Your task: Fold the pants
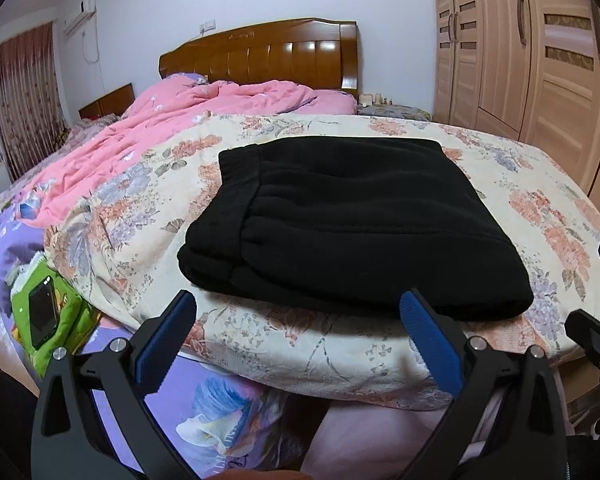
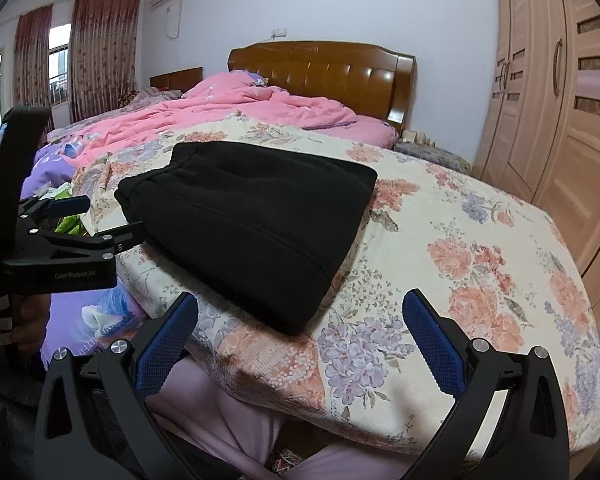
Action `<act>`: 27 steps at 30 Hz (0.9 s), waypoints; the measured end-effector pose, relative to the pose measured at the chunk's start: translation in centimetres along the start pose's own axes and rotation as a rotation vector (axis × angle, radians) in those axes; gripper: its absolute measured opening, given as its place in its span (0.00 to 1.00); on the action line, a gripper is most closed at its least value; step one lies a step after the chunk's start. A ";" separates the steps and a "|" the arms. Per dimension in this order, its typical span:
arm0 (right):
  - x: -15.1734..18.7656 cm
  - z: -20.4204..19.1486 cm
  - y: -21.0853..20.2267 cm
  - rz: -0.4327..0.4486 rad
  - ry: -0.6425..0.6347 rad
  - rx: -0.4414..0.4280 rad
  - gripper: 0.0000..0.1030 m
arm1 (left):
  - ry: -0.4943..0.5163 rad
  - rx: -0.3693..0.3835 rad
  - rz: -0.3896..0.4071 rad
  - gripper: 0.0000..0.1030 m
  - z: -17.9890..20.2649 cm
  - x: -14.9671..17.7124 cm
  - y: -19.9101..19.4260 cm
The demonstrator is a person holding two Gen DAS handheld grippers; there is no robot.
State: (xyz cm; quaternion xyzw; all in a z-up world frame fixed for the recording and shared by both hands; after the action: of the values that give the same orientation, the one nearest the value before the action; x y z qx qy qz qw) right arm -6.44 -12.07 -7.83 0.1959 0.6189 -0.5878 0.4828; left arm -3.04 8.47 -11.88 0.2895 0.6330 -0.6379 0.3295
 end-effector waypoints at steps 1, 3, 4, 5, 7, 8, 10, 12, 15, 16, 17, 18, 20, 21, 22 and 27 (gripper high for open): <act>0.0 0.1 0.0 0.001 -0.001 0.000 0.96 | -0.001 0.004 -0.003 0.99 0.1 0.0 0.1; 0.1 0.4 0.0 -0.003 0.005 0.004 0.96 | 0.006 0.004 -0.011 0.99 0.4 0.1 0.3; 0.1 0.6 0.1 -0.006 0.015 0.004 0.96 | 0.011 0.005 -0.013 0.99 0.6 0.1 0.3; 0.1 0.7 0.2 -0.006 0.021 0.005 0.96 | 0.018 0.003 -0.014 0.99 0.7 0.1 0.3; 0.1 0.8 0.1 -0.005 0.027 0.004 0.96 | 0.031 -0.005 -0.012 0.99 1.0 0.1 0.2; 0.2 0.8 0.1 -0.005 0.027 0.003 0.96 | 0.033 -0.007 -0.011 0.99 1.0 0.1 0.2; 0.2 0.6 0.1 -0.007 0.020 0.003 0.96 | 0.029 -0.005 -0.012 0.99 1.0 0.1 0.2; 0.1 0.4 0.1 -0.006 0.012 0.002 0.96 | 0.022 -0.005 -0.013 0.99 0.9 0.2 0.2; 0.2 0.3 0.2 -0.011 0.009 0.003 0.96 | 0.011 -0.003 -0.018 0.99 0.6 0.2 0.3; 0.2 0.3 0.2 -0.011 0.008 0.003 0.96 | 0.007 -0.003 -0.021 0.99 0.5 0.3 0.3; 0.2 0.3 0.2 -0.009 0.006 0.003 0.96 | 0.005 -0.004 -0.023 0.99 0.5 0.3 0.4; 0.1 0.2 0.1 -0.006 0.005 0.003 0.96 | 0.003 -0.004 -0.024 0.99 0.4 0.3 0.4; 0.1 0.2 0.0 -0.004 0.002 0.002 0.96 | 0.002 -0.003 -0.023 0.99 0.4 0.2 0.4; 0.1 0.2 0.0 -0.005 0.004 0.003 0.96 | 0.003 -0.004 -0.023 0.99 0.4 0.2 0.4; 0.2 0.2 0.0 -0.005 0.005 0.003 0.96 | 0.007 -0.003 -0.024 0.99 0.5 0.3 0.4; 0.2 0.2 -0.2 -0.005 0.010 0.002 0.96 | 0.013 -0.005 -0.023 0.99 0.4 0.2 0.4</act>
State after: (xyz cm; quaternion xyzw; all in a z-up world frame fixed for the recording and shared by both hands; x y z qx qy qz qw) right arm -6.58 -12.36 -7.85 0.1977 0.6210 -0.5889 0.4779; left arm -2.80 8.02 -12.30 0.2856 0.6401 -0.6380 0.3188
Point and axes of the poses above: each gripper's, at about its wrist camera, not at the fingertips, and y roughly the way its jaws point, z to its right, x to its underside, the point moved 7 cm from there along y, roughly the way its jaws point, and after that the axes turned 7 degrees about x, right-handed, at the moved point
